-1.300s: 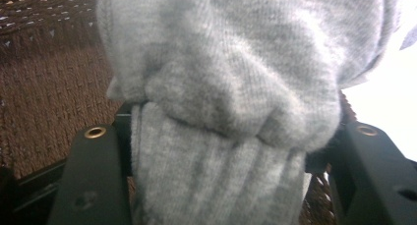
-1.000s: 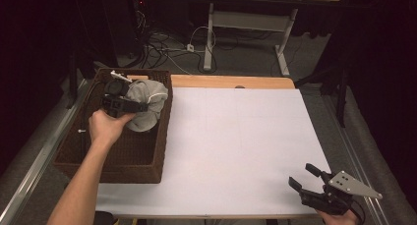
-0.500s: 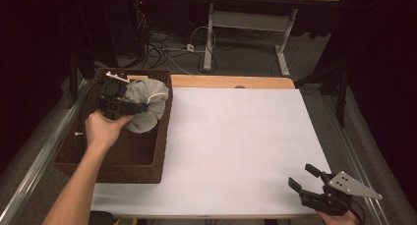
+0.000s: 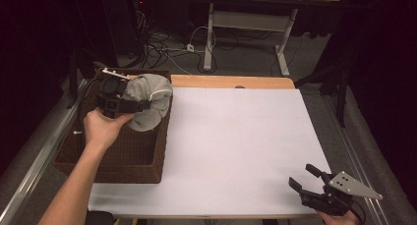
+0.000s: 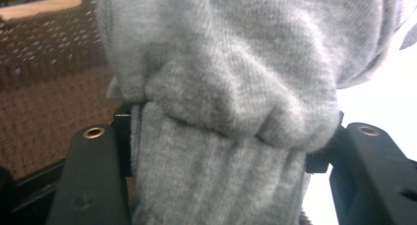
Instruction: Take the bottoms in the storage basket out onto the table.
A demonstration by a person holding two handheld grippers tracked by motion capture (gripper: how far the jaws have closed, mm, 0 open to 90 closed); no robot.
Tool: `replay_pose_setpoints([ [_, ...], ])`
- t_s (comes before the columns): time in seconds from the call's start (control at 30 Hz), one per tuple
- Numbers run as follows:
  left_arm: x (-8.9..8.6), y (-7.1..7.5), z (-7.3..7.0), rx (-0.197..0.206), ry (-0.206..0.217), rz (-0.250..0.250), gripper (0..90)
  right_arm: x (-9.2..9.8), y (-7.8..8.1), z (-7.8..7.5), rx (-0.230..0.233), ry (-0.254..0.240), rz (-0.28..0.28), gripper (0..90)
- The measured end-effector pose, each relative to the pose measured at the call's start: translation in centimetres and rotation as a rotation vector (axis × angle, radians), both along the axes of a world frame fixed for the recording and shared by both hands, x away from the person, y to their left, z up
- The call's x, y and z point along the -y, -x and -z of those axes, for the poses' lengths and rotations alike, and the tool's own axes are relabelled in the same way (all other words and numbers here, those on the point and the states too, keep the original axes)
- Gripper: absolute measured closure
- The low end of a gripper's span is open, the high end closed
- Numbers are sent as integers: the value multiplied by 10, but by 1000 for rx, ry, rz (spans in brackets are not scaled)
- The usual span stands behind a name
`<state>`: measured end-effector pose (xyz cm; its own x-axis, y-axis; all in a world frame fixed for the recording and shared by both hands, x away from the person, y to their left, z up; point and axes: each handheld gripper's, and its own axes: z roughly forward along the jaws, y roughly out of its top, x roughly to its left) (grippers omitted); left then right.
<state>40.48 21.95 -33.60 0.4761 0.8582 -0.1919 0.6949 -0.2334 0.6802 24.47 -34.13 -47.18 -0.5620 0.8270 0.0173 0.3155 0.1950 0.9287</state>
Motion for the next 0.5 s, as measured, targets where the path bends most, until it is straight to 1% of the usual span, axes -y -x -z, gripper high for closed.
replay_pose_setpoints([
  [0.1, 4, 1, -2, 6, 19, 22, 375, 0, 0, 0, -2, 4, -5, 228],
  [0.23, 11, 2, -2, 7, 18, 40, 375, 0, 1, 0, 2, -1, -4, 227],
  [0.43, 19, 5, -4, 32, 26, 69, 373, 0, 0, 0, -1, -3, -5, 227],
  [0.5, 24, 6, -4, 34, 22, 80, 372, 0, 0, 0, -2, -3, -5, 227],
])
